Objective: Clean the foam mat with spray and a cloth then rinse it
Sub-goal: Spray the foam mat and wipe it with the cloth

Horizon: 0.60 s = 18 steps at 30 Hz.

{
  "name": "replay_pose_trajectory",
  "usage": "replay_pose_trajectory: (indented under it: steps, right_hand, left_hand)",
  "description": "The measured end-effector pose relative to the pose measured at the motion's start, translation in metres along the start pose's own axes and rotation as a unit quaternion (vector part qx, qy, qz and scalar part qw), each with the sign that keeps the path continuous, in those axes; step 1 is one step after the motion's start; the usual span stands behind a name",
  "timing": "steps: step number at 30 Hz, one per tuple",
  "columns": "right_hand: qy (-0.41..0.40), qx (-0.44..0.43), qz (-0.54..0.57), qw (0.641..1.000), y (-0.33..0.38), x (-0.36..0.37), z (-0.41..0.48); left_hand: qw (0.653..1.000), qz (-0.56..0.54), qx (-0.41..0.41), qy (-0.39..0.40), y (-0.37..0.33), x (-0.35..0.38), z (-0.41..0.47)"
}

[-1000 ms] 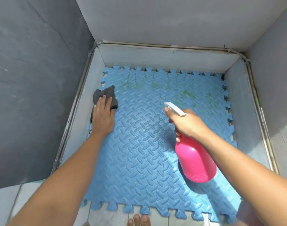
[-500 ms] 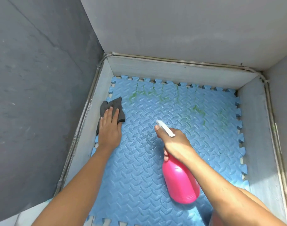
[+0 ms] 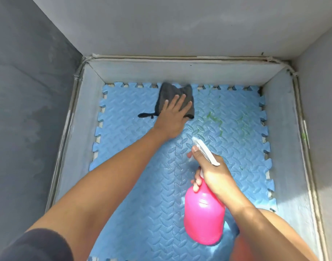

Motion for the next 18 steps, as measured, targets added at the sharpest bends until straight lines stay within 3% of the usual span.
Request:
replay_pose_trajectory:
  steps: [2, 3, 5, 7, 9, 14, 18]
  right_hand:
    - [-0.002, 0.005, 0.013, 1.000, -0.001, -0.004, 0.000]
    - [-0.003, 0.008, 0.011, 1.000, 0.000, -0.004, 0.002]
    - [-0.010, 0.011, -0.006, 1.000, 0.001, -0.001, 0.006]
    - [-0.026, 0.012, -0.014, 0.999, 0.002, 0.004, 0.009]
    - [-0.060, 0.018, -0.002, 0.998, 0.000, 0.007, 0.010]
    - [-0.159, 0.057, 0.075, 0.983, -0.018, -0.011, 0.001]
    - [-0.192, 0.058, 0.167, 0.965, -0.025, -0.036, -0.012]
  left_hand:
    - [0.998, 0.016, 0.063, 0.017, -0.006, 0.003, -0.011]
    - [0.998, 0.006, 0.057, 0.001, 0.006, -0.001, -0.016]
    - [0.998, -0.025, -0.041, -0.048, 0.048, -0.011, -0.030]
    - [0.977, -0.052, -0.184, -0.092, 0.103, -0.019, -0.055]
    - [0.956, -0.065, -0.268, -0.098, 0.142, -0.023, -0.081]
    - [0.943, -0.081, -0.310, -0.090, 0.139, -0.013, -0.096]
    - [0.942, -0.059, -0.317, -0.095, 0.124, -0.011, -0.089]
Point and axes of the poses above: each hand's wrist, its own z-axis towards the middle knuckle, its own x-axis out of the palm, y = z × x, the point moved 3 cm from there along z, towards the middle knuckle, and after that the axes turned 2 degrees about -z, right-handed, at the moved point
